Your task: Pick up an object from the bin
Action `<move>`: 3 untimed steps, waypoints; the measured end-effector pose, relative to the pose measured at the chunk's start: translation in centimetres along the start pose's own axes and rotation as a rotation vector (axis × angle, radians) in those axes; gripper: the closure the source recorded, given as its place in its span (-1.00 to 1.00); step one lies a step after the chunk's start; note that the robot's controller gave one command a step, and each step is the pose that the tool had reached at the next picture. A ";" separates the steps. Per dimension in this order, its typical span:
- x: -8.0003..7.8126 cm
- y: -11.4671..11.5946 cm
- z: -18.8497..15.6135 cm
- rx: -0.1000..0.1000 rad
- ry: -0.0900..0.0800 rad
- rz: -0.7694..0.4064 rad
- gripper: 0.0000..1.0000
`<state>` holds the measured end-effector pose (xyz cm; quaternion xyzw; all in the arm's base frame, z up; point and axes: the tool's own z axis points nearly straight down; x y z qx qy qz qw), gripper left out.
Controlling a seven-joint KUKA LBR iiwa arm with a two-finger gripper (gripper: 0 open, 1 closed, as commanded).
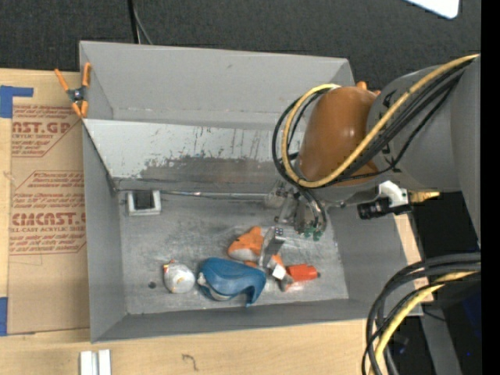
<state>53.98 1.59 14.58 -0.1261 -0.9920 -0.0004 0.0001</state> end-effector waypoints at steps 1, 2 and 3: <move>-0.6 -2.5 6.4 0.003 -0.012 -0.082 -1.00; -0.8 -2.0 8.4 -0.004 -0.021 0.021 1.00; -0.6 -2.0 8.4 -0.003 -0.020 0.034 1.00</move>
Offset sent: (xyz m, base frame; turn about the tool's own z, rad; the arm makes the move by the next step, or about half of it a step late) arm -0.0089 -0.0125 -0.0758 0.1156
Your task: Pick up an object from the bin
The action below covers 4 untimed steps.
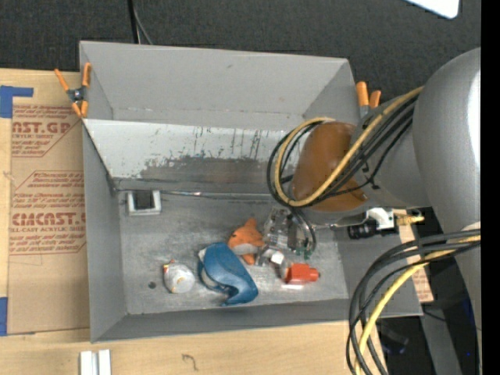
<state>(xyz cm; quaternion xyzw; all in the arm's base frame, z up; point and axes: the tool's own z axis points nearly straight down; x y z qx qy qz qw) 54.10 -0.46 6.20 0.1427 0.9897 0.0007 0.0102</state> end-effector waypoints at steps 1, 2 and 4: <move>0.1 0.0 -0.6 0.001 0.005 0.005 1.00; 0.4 0.0 -2.2 0.003 0.016 0.002 1.00; 0.3 0.1 -4.9 0.003 0.017 0.001 1.00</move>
Offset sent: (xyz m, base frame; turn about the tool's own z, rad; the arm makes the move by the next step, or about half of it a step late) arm 0.0000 -0.0002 0.0149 0.0000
